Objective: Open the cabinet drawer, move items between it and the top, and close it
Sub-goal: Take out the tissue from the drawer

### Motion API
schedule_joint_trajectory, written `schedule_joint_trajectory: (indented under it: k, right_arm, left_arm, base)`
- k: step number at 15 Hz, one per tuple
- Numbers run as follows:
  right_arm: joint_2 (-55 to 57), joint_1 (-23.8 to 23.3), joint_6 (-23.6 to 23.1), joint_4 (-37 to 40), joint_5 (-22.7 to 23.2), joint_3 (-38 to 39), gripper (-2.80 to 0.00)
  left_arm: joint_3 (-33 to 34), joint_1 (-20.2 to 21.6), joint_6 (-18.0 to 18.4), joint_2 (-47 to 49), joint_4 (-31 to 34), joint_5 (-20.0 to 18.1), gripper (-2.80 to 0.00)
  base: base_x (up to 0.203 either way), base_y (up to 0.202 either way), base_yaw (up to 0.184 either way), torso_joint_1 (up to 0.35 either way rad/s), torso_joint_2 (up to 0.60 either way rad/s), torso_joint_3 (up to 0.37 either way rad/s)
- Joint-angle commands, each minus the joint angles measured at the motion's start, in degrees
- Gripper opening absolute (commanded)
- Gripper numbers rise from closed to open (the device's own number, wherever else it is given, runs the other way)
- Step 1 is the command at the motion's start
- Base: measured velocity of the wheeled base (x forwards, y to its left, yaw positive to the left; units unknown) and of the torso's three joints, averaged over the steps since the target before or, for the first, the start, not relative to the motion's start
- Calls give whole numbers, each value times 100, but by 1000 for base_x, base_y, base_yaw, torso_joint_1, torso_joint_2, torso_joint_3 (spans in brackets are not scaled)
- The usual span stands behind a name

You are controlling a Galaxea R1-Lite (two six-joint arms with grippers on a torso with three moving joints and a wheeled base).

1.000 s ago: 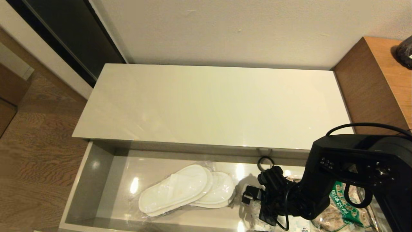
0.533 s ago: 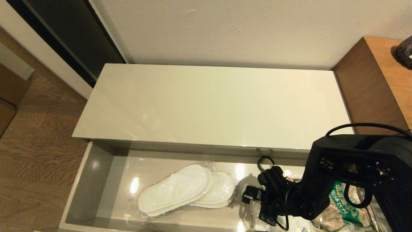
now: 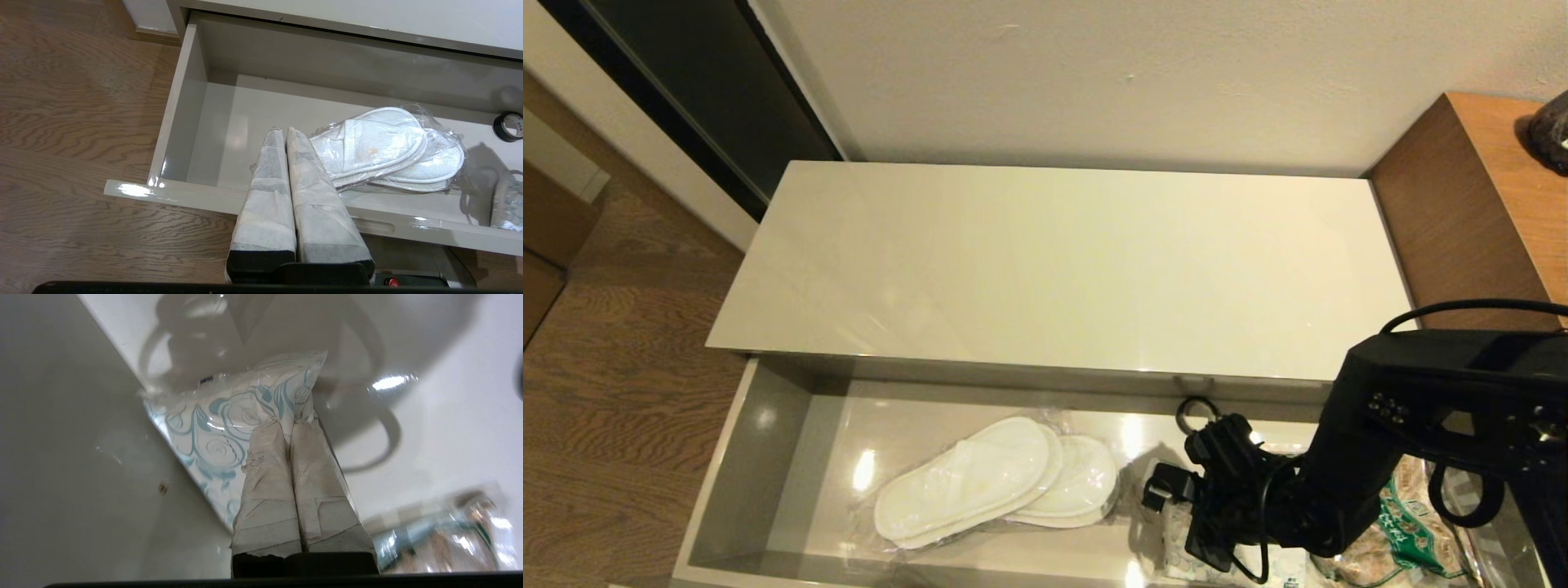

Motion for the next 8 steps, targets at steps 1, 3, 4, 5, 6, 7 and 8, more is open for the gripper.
schedule_joint_trajectory:
  k: [1,3,4,5,6,7,8]
  right_arm:
    - [-508,99,50,15,-17,227,-280]
    - [-912,322,296,47,-77,457,-280]
    - [-1125,410,356,98,-139,543,-280]
    - [-1326,478,398,184,-236,633,-280]
    - [-1493,526,420,251,-296,749,-280]
    - [-1609,553,444,288,-340,851,-280]
    - [-1780,565,506,301,-428,934,-280]
  left_arm:
    - [1,1,-4,7,-2,-3,-280]
    - [1,1,-4,7,-2,-3,-280]
    - [1,1,-4,7,-2,2,-280]
    - [1,1,-4,7,-2,-2,-280]
    - [1,1,-4,7,-2,6,-280]
    - [1,1,-4,7,-2,-3,-280]
    - [1,1,-4,7,-2,6,-280]
  base:
    - [0,0,0,0,0,0]
    - [0,0,0,0,0,0]
    - [0,0,0,0,0,0]
    - [0,0,0,0,0,0]
    - [0,0,0,0,0,0]
    - [0,0,0,0,0,0]
    - [0,0,0,0,0,0]
